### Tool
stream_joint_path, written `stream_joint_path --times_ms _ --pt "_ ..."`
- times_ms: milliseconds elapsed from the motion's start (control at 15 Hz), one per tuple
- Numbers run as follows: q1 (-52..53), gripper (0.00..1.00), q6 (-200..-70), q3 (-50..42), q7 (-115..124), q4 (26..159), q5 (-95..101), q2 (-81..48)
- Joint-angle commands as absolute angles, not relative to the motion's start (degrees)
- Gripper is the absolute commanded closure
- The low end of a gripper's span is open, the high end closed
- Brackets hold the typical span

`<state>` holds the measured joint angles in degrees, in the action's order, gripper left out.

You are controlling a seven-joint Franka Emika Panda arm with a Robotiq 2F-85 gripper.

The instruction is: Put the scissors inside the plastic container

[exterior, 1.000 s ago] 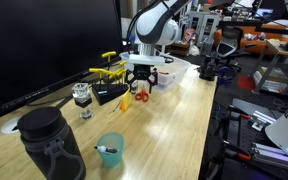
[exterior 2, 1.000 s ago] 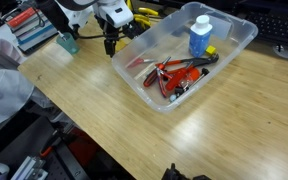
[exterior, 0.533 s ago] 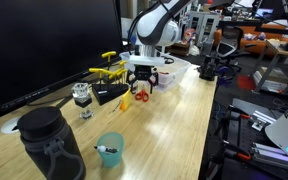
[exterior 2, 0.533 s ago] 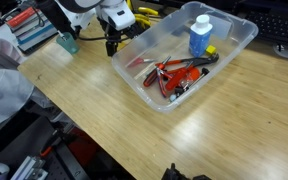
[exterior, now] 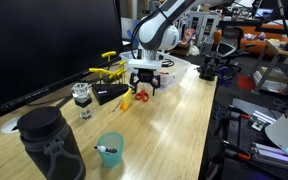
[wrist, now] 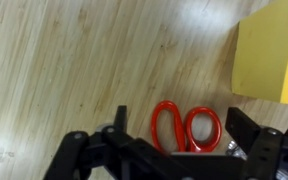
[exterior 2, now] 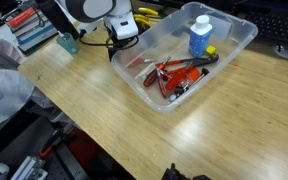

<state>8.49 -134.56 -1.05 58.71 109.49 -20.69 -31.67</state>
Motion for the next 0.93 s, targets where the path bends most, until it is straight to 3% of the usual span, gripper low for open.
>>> stream_joint_path --times_ms 0,867 --pt "9.32 0.0 -134.2 -1.67 64.92 110.48 -19.44 -31.19" --pt "9.83 0.0 -135.85 -2.42 73.76 110.91 -10.43 -32.47"
